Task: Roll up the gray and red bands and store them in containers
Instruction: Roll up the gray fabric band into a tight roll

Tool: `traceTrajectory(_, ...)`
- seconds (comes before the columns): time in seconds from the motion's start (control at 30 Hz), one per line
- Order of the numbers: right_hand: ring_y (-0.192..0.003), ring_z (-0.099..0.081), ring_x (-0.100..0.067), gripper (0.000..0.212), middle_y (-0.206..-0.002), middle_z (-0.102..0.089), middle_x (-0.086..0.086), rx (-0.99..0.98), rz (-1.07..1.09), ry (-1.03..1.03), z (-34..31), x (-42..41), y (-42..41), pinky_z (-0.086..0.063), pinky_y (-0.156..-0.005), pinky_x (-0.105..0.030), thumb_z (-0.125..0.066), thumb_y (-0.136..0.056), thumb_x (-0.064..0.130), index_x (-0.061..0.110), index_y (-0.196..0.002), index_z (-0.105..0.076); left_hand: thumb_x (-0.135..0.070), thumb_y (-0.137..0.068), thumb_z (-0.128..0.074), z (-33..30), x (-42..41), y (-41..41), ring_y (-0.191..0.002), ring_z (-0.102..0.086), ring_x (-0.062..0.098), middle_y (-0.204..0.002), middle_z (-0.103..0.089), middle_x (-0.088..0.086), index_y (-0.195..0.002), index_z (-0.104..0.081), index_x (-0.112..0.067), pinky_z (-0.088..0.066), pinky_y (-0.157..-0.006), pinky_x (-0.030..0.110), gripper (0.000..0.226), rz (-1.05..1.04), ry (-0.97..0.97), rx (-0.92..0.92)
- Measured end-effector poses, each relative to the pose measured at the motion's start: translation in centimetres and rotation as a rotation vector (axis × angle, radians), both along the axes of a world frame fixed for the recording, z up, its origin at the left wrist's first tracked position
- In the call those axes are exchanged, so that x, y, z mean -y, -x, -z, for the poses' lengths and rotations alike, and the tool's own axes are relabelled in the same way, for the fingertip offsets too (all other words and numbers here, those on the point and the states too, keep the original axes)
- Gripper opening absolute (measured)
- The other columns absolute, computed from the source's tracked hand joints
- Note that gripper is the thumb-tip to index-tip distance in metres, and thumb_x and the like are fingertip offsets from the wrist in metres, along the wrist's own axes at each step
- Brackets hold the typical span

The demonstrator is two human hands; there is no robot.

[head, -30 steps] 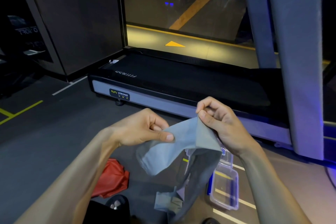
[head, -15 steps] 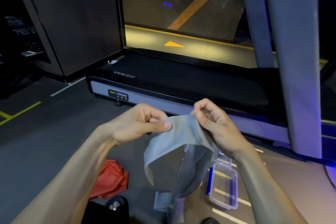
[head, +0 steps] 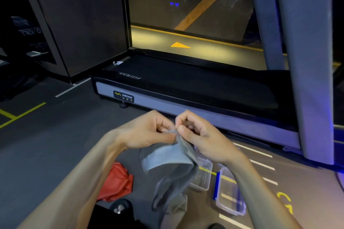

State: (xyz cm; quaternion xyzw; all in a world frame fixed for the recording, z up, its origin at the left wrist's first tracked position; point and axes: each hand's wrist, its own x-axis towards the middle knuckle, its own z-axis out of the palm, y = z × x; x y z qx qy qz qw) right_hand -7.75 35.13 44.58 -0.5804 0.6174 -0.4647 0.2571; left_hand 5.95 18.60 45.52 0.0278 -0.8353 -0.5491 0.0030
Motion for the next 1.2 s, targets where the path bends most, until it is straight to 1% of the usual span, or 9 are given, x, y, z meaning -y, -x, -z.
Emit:
traceTrajectory(0.07, -0.074, -0.047, -0.01, 0.007, -0.082, -0.055, -0.014, -0.057, -0.008, -0.021, -0.5, -0.2, 0.2, -0.038, -0.07, -0.025, -0.054, -0.106, 0.016, 0.014, -0.1, -0.057, -0.021, -0.096, -0.07, 0.1, 0.0, 0.2, -0.056, -0.026, 0.014, -0.061, -0.036, 0.009, -0.088, -0.061, 0.018, -0.025, -0.054, 0.023, 0.04, 0.013, 0.001, 0.02)
traceTrajectory(0.2, -0.079, -0.053, -0.004, 0.007, -0.084, -0.061, 0.013, -0.119, 0.003, -0.085, -0.8, -0.5, 0.8, -0.042, -0.077, -0.024, -0.057, -0.104, 0.016, 0.02, -0.099, -0.059, -0.039, -0.089, -0.076, 0.5, -0.1, 0.1, -0.072, -0.033, 0.027, -0.073, -0.049, 0.014, -0.098, -0.065, 0.008, -0.027, -0.069, 0.043, 0.049, 0.026, 0.022, 0.088)
traceTrajectory(0.33, -0.084, -0.057, -0.011, 0.012, -0.088, -0.063, 0.01, -0.304, 0.069, -0.117, -0.6, -0.6, 1.4, -0.049, -0.085, -0.043, -0.061, -0.1, 0.02, 0.028, -0.092, -0.059, -0.035, -0.089, -0.077, 0.8, 0.2, 0.3, -0.059, -0.037, 0.018, -0.063, -0.053, 0.004, -0.087, -0.068, -0.001, -0.028, -0.055, 0.03, 0.035, -0.048, 0.148, 0.098)
traceTrajectory(0.47, -0.081, -0.054, -0.011, 0.01, -0.087, -0.062, 0.001, -0.219, 0.086, -0.058, -0.6, -0.8, 1.9, -0.045, -0.079, -0.036, -0.062, -0.101, 0.018, 0.025, -0.095, -0.061, -0.028, -0.089, -0.076, 0.6, 0.3, 0.4, -0.05, -0.034, 0.01, -0.056, -0.048, -0.002, -0.088, -0.068, 0.003, -0.024, -0.047, 0.022, 0.032, -0.09, 0.054, 0.045)
traceTrajectory(0.53, -0.081, -0.055, -0.014, 0.01, -0.088, -0.063, 0.0, -0.197, 0.089, -0.031, -0.5, -0.9, 2.1, -0.044, -0.078, -0.031, -0.062, -0.101, 0.015, 0.023, -0.095, -0.062, -0.029, -0.091, -0.073, 0.6, 0.3, 0.3, -0.054, -0.039, 0.01, -0.061, -0.055, 0.001, -0.089, -0.07, 0.0, -0.026, -0.049, 0.023, 0.029, -0.093, -0.026, 0.034)
traceTrajectory(0.63, -0.086, -0.058, -0.022, 0.01, -0.09, -0.064, 0.0, -0.187, 0.083, 0.011, -0.6, -1.1, 2.2, -0.047, -0.082, -0.036, -0.062, -0.101, 0.013, 0.021, -0.096, -0.063, -0.036, -0.098, -0.064, 0.8, 0.4, 0.2, -0.065, -0.043, 0.021, -0.073, -0.056, 0.012, -0.086, -0.066, 0.003, -0.027, -0.057, 0.032, 0.04, -0.083, -0.184, 0.019)
traceTrajectory(0.87, -0.088, -0.06, -0.023, 0.007, -0.092, -0.065, 0.0, -0.194, 0.069, 0.071, -1.3, -1.5, 2.1, -0.05, -0.086, -0.045, -0.064, -0.1, 0.01, 0.017, -0.097, -0.065, -0.021, -0.097, -0.065, 1.3, 0.6, 0.1, -0.073, -0.063, 0.011, -0.081, -0.069, 0.005, -0.088, -0.073, -0.007, -0.05, -0.068, 0.021, 0.019, -0.038, -0.411, 0.077)
traceTrajectory(1.03, -0.088, -0.06, -0.022, 0.006, -0.093, -0.065, 0.001, -0.203, 0.07, 0.075, -1.3, -1.5, 1.9, -0.05, -0.086, -0.046, -0.065, -0.1, 0.011, 0.017, -0.098, -0.066, -0.008, -0.092, -0.066, 1.2, 0.6, 0.1, -0.071, -0.068, 0.01, -0.079, -0.074, 0.005, -0.09, -0.073, -0.004, -0.052, -0.069, 0.019, 0.008, -0.048, -0.403, 0.112)
traceTrajectory(1.2, -0.088, -0.061, -0.021, 0.006, -0.092, -0.065, 0.001, -0.208, 0.076, 0.08, -1.2, -1.3, 1.9, -0.05, -0.086, -0.045, -0.065, -0.1, 0.013, 0.018, -0.097, -0.065, -0.01, -0.082, -0.076, 1.4, 0.4, 0.4, -0.072, -0.067, 0.014, -0.083, -0.074, 0.012, -0.088, -0.074, -0.009, -0.053, -0.068, 0.021, 0.006, -0.098, -0.362, 0.092)
